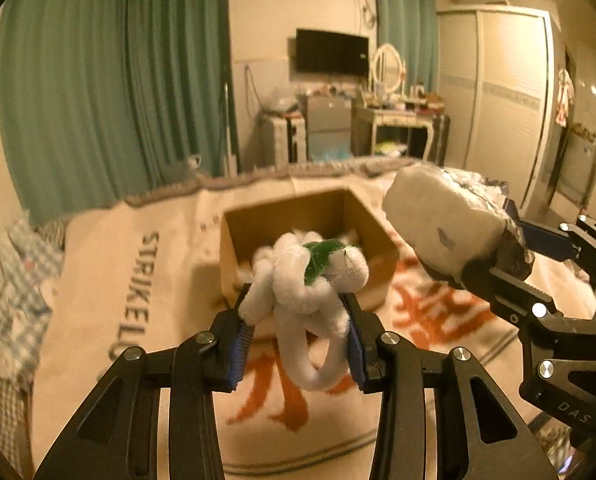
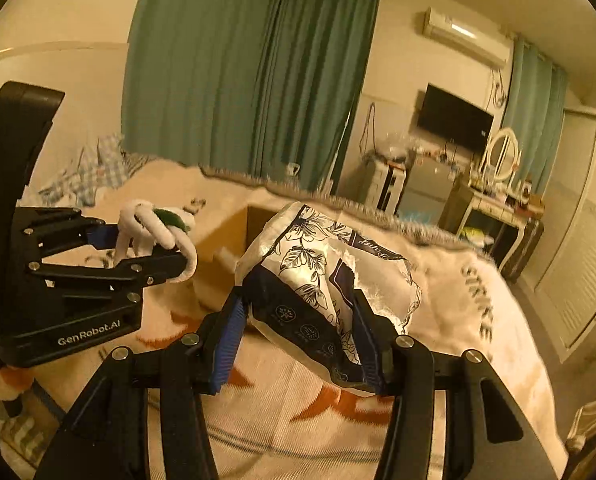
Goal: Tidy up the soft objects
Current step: 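Carry the tissue pack and plush into the box and open both tools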
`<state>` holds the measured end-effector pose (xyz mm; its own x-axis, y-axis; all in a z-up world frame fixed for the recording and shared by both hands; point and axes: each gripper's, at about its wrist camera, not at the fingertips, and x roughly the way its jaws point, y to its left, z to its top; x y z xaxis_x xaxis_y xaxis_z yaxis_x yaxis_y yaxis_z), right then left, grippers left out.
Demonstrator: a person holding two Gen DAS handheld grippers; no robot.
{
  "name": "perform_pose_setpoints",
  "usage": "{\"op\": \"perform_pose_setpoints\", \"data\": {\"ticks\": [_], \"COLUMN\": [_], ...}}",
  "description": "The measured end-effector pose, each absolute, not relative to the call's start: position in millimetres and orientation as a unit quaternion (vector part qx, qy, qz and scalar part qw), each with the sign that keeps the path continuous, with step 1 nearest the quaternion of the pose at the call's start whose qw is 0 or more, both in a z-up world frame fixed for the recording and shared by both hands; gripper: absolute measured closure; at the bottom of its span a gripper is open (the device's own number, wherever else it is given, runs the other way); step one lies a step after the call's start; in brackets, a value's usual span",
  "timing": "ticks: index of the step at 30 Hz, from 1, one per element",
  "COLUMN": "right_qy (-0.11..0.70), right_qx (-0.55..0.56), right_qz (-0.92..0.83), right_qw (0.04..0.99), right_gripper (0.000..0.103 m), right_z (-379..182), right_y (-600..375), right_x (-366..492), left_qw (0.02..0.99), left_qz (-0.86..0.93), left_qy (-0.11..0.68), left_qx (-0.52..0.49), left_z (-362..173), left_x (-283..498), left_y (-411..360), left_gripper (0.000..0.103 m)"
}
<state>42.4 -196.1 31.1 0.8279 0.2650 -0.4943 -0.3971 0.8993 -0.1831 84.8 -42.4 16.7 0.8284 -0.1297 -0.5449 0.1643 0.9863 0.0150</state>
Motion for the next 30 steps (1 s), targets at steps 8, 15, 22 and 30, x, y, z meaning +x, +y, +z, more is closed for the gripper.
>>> {"op": "perform_pose_setpoints", "data": {"ticks": [8, 15, 22, 30], "right_qy": [0.207, 0.212, 0.242, 0.286], "right_qx": [-0.146, -0.155, -0.152, -0.148], "right_qz": [0.184, 0.189, 0.206, 0.227], "right_qw": [0.95, 0.946, 0.936, 0.919], "right_gripper": [0.052, 0.052, 0.052, 0.052], "right_z": [62.1, 50.8, 14.8, -37.8], "right_y": [-179.4, -164.3, -150.4, -144.1], "right_x": [97.9, 166.9, 236.0, 285.0], "left_qw": [0.96, 0.953, 0.942, 0.928], "left_qz": [-0.059, -0.051, -0.049, -0.05], "left_qy": [0.272, 0.297, 0.327, 0.361], "left_qx": [0.027, 0.041, 0.054, 0.072], "left_z": [32.0, 14.3, -24.1, -68.3], "left_x": [141.9, 207.3, 263.8, 297.0], "left_y": [-26.5, -25.1, -29.6, -33.2], "left_gripper": [0.064, 0.064, 0.064, 0.063]}}
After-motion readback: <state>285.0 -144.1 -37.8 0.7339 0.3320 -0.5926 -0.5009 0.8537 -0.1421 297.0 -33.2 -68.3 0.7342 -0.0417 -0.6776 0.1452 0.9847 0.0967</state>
